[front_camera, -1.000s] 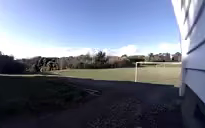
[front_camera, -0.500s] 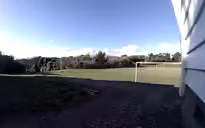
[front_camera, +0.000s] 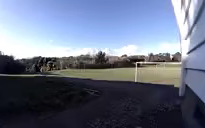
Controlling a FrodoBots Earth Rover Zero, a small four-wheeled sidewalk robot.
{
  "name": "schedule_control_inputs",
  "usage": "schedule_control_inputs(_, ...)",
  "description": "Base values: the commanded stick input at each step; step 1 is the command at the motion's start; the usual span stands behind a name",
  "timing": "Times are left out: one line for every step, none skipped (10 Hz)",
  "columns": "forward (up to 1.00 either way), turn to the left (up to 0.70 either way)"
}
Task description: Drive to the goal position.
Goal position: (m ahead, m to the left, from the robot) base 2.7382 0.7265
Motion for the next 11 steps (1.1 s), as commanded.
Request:
schedule_control_inputs(0.00,0.00)
schedule_control_inputs(0.02,0.00)
schedule_control_inputs(0.04,0.00)
schedule_control_inputs(0.04,0.00)
schedule_control_inputs(0.02,0.00)
schedule_control_inputs(0.04,0.00)
schedule_control_inputs(0.04,0.00)
schedule_control_inputs(0.04,0.00)
schedule_control_inputs(0.04,0.00)
schedule_control_inputs(0.04,0.00)
schedule_control_inputs(0.04,0.00)
